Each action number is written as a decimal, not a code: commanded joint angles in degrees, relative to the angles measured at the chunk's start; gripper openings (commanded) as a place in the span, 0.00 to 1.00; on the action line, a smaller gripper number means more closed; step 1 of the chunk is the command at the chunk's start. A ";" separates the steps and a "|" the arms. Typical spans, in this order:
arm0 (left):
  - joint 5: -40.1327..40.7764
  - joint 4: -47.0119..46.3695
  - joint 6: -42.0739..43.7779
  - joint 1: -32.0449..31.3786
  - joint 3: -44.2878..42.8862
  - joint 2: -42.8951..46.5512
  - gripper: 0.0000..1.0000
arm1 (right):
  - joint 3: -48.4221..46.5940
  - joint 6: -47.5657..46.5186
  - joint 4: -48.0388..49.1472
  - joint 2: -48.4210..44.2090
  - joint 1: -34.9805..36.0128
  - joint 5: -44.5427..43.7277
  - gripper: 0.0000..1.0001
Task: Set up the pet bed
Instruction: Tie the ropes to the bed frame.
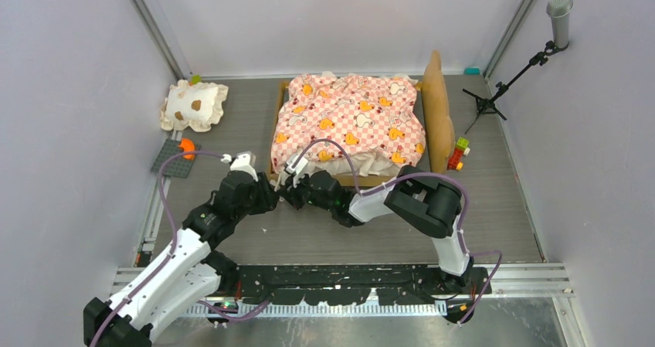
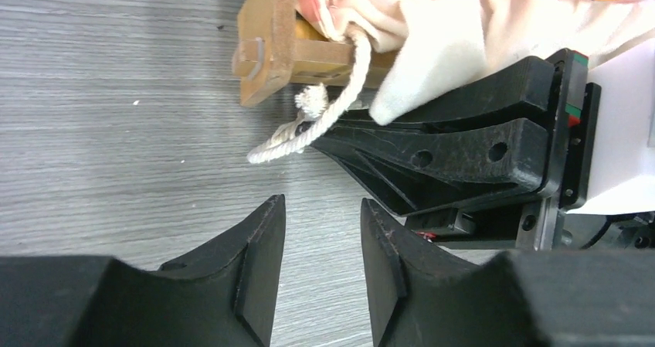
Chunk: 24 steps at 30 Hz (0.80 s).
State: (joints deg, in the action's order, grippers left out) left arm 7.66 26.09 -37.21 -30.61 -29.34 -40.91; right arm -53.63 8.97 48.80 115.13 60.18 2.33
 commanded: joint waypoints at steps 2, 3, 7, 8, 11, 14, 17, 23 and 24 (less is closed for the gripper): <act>5.63 3.42 1.00 0.29 -4.04 1.45 0.47 | -3.07 -1.38 1.47 -0.26 -0.19 -1.32 0.01; 6.35 3.77 0.92 0.29 -4.45 1.44 0.49 | -3.33 -1.40 1.25 -0.25 -0.22 -1.36 0.01; 9.11 4.35 0.48 0.72 -6.01 0.74 0.58 | -4.03 -1.90 0.20 -0.21 -0.28 -1.49 0.01; 9.40 4.15 0.50 0.87 -6.38 0.40 0.59 | -4.08 -1.93 0.17 -0.20 -0.28 -1.53 0.01; 9.65 3.64 0.52 1.56 -7.48 -1.03 0.61 | -4.00 -2.12 0.36 -0.38 -0.21 -1.80 0.01; 9.14 2.85 0.12 2.18 -8.07 -2.09 0.61 | -3.70 -2.27 0.99 -0.58 -0.18 -1.46 0.01; 8.53 1.23 -0.13 2.55 -8.07 -2.91 0.61 | -3.39 -2.37 1.26 -0.77 -0.23 -1.22 0.01; 6.99 -1.73 -1.07 3.42 -8.34 -5.77 0.60 | -2.37 -2.34 3.47 -1.01 -0.25 0.63 0.01; 6.56 -2.19 -1.25 3.49 -8.35 -6.23 0.60 | -2.36 -2.35 3.60 -0.97 -0.18 1.06 0.01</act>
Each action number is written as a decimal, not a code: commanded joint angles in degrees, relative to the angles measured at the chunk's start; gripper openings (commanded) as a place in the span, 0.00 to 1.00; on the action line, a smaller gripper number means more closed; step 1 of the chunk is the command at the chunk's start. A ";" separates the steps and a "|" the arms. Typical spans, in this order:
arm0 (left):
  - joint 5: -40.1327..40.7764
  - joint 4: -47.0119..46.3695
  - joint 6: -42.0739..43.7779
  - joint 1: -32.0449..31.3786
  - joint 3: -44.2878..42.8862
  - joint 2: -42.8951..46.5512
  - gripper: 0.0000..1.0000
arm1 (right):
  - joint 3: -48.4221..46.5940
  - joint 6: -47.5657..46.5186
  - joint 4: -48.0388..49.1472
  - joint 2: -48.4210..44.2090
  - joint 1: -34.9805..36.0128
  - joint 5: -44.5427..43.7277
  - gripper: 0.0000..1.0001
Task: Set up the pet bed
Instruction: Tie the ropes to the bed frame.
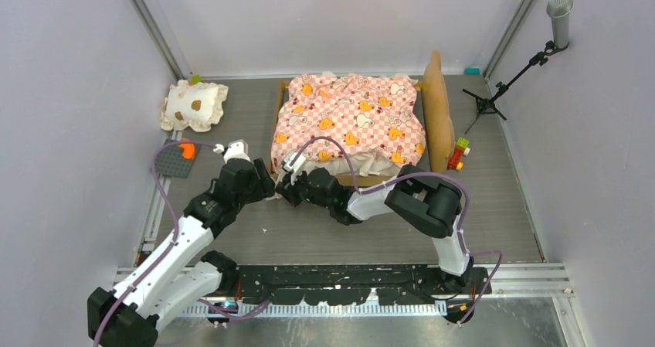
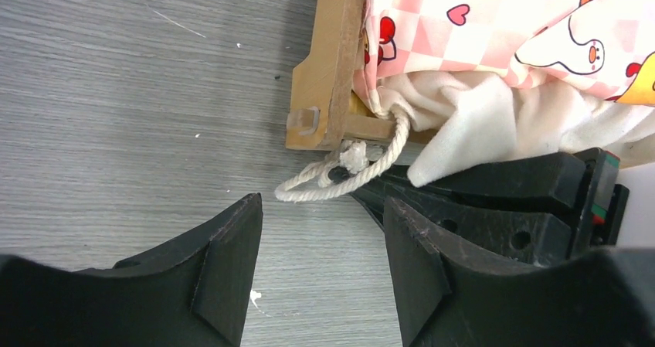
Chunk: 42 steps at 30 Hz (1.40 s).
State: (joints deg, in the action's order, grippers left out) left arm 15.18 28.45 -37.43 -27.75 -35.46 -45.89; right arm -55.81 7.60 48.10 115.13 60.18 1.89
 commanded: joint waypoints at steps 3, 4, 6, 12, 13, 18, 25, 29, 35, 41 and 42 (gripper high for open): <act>-1.85 -5.87 -1.56 0.76 -2.37 -2.49 0.60 | 0.03 -0.92 5.31 -0.98 -0.22 2.63 0.01; -1.97 -6.19 -1.78 0.76 -2.46 -2.77 0.60 | 0.08 -0.89 5.69 -1.03 -0.21 2.74 0.01; -2.23 -6.90 -2.14 0.76 -2.56 -3.37 0.60 | 0.18 -0.94 5.95 -1.05 -0.25 2.91 0.01; -2.14 -8.86 -3.27 1.09 -2.51 -5.10 0.58 | 0.57 -0.90 6.57 -1.19 -0.20 3.29 0.01; -1.97 -9.08 -3.46 1.16 -2.53 -5.38 0.56 | 0.65 -0.87 6.65 -1.19 -0.21 3.37 0.01; -1.57 -10.34 -4.23 1.71 -2.42 -6.37 0.46 | 0.97 -0.77 7.08 -1.19 -0.20 3.82 0.01; -1.38 -11.38 -4.76 2.19 -2.34 -7.05 0.43 | 1.01 -0.77 7.10 -1.24 -0.21 4.60 0.01; -1.94 -12.10 -4.93 2.50 -2.61 -7.81 0.41 | 1.05 -0.83 7.10 -1.28 -0.23 5.11 0.01; -3.13 -12.88 -5.03 2.52 -2.91 -8.76 0.33 | 1.22 -0.93 7.27 -1.45 -0.19 5.23 0.01; -3.75 -13.32 -5.54 2.61 -2.10 -9.09 0.23 | 1.14 -1.05 7.19 -1.40 -0.23 4.90 0.01; -3.69 -13.47 -5.56 2.61 -1.99 -9.05 0.21 | 1.19 -1.08 7.19 -1.52 -0.26 4.95 0.01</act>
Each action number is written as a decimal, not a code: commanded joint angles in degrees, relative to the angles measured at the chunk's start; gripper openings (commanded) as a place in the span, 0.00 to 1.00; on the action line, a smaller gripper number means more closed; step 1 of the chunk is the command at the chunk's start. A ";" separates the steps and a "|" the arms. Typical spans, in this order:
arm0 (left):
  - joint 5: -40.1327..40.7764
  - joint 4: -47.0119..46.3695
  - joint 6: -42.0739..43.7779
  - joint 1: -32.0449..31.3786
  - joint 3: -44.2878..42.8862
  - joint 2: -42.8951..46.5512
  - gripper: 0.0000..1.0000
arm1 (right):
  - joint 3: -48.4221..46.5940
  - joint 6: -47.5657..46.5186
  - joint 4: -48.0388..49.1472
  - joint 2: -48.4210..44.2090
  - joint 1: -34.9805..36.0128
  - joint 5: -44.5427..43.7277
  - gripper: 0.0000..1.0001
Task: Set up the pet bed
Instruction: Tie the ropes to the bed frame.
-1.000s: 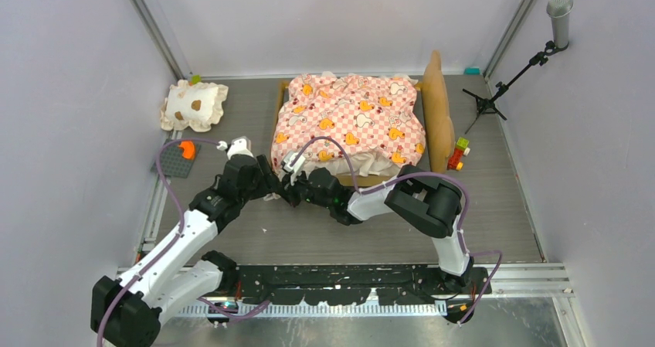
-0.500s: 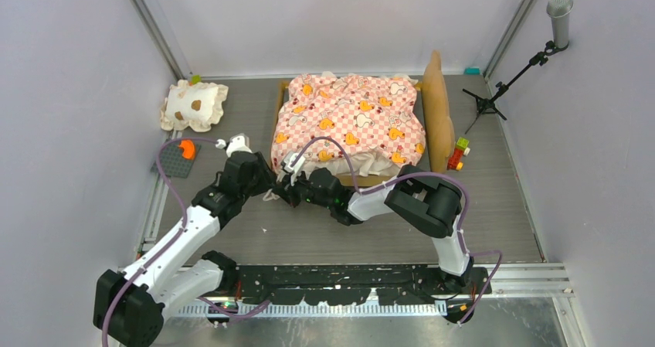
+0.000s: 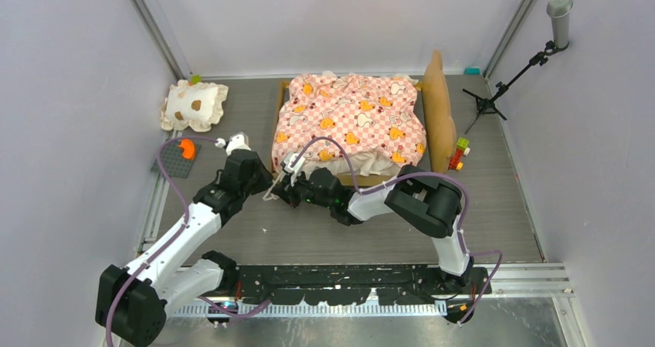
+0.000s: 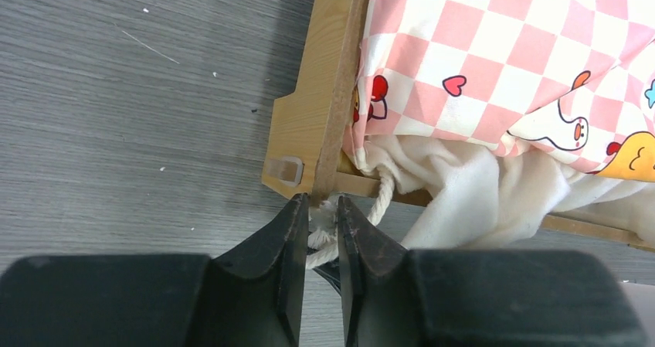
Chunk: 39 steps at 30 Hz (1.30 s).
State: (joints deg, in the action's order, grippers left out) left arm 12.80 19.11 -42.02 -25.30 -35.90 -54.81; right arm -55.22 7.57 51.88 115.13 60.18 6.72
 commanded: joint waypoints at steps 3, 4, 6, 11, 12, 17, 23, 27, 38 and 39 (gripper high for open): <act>-1.52 -4.16 -0.96 0.16 -1.54 -0.21 0.15 | 0.72 -1.10 3.49 -1.57 -0.31 0.07 0.01; -1.62 -4.15 -0.96 0.16 -1.67 -0.30 0.12 | 0.77 -1.13 3.49 -1.52 -0.24 0.09 0.01; -1.84 -4.13 -0.96 0.25 -1.55 -0.22 0.06 | 0.88 -1.15 3.49 -1.56 -0.26 -0.08 0.01; -2.51 -3.98 -1.14 0.25 -1.12 0.45 0.00 | 0.99 -1.08 3.75 -1.61 -0.20 -0.86 0.01; -2.45 -3.87 -1.13 0.25 -0.90 0.89 0.00 | 0.95 -1.05 3.67 -1.60 -0.19 -1.24 0.01; -1.50 -2.22 -0.92 0.25 -0.10 3.28 0.00 | 1.78 -0.91 3.50 -2.23 -0.19 -3.24 0.20; -1.19 -1.99 -0.74 0.34 0.98 3.80 0.00 | 4.42 -1.83 0.45 -4.95 -0.24 -4.14 0.30; -1.28 -2.25 -0.70 0.34 1.28 3.45 0.00 | 7.30 -4.61 0.04 -6.13 -0.25 -3.85 0.35; -1.70 -1.98 -0.53 0.43 0.71 3.66 0.00 | 8.64 -20.10 10.12 0.39 -0.23 -9.28 0.42; -1.76 -1.87 -0.53 0.43 0.69 3.61 0.00 | 8.43 -20.81 10.16 0.76 -0.20 -10.08 0.43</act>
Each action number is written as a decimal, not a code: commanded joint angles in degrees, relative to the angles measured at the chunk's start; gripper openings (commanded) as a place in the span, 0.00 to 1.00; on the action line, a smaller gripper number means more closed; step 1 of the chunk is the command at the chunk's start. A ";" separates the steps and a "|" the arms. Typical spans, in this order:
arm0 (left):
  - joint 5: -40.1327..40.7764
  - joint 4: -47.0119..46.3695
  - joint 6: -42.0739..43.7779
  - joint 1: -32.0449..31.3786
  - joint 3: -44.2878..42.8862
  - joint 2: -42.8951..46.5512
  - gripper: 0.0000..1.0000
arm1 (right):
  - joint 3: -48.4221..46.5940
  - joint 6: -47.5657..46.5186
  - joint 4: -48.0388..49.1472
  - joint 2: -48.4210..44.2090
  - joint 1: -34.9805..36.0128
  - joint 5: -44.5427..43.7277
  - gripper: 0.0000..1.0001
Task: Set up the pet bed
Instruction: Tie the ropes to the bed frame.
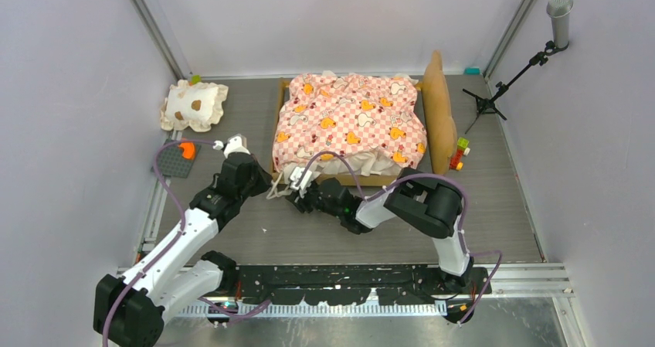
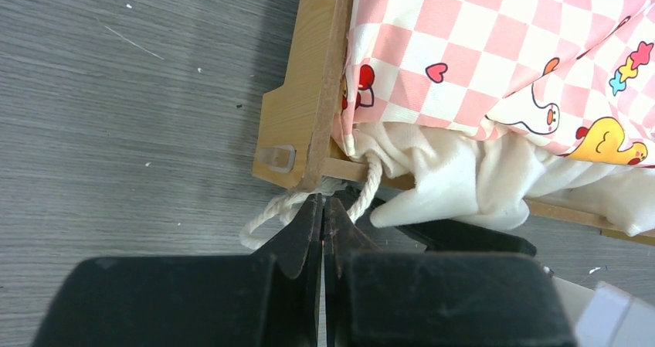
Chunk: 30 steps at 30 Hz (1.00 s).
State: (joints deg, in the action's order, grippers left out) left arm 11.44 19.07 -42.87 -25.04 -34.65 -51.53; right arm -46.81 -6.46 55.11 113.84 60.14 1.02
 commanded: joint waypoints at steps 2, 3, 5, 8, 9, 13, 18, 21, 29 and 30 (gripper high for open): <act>-0.61 -1.76 0.33 0.16 -0.52 0.37 0.00 | -0.71 -8.07 5.70 2.38 -0.17 -4.95 0.44; -0.67 -1.82 0.33 0.21 -0.52 0.42 0.00 | -1.12 -8.64 4.61 2.52 -0.18 -4.97 0.44; -0.72 -1.87 0.32 0.16 -0.66 0.26 0.00 | -1.97 -9.18 2.51 2.69 -0.20 -5.05 0.44; -0.72 -1.85 0.33 0.16 -0.59 0.29 0.00 | -2.92 -10.14 1.07 3.32 -0.14 -5.10 0.44; -0.75 -1.98 0.29 0.19 -0.48 0.29 0.00 | -3.38 -10.23 0.34 3.53 -0.15 -5.05 0.44; -1.11 -2.31 0.20 0.24 -0.41 0.00 0.00 | -5.83 -10.97 -4.72 4.23 -0.16 -3.99 0.45; -1.38 -2.75 0.16 0.25 -0.32 -0.24 0.00 | -7.98 -11.20 -8.37 5.13 -0.20 -3.38 0.45; -1.59 -2.75 0.16 0.25 -0.31 -0.24 0.00 | -9.52 -11.08 -11.46 5.55 -0.27 -2.23 0.44; -1.25 -2.14 0.24 0.38 -0.10 0.51 0.00 | -7.83 -6.43 -12.11 5.16 -0.38 -0.28 0.04; -1.17 -2.05 0.25 0.47 -0.01 0.69 0.00 | -6.65 -5.67 -10.62 4.91 -0.37 -0.25 0.01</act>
State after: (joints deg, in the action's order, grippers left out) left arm 10.26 19.03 -42.87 -24.99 -34.65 -51.88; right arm -55.77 -15.27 42.48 119.04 59.88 0.10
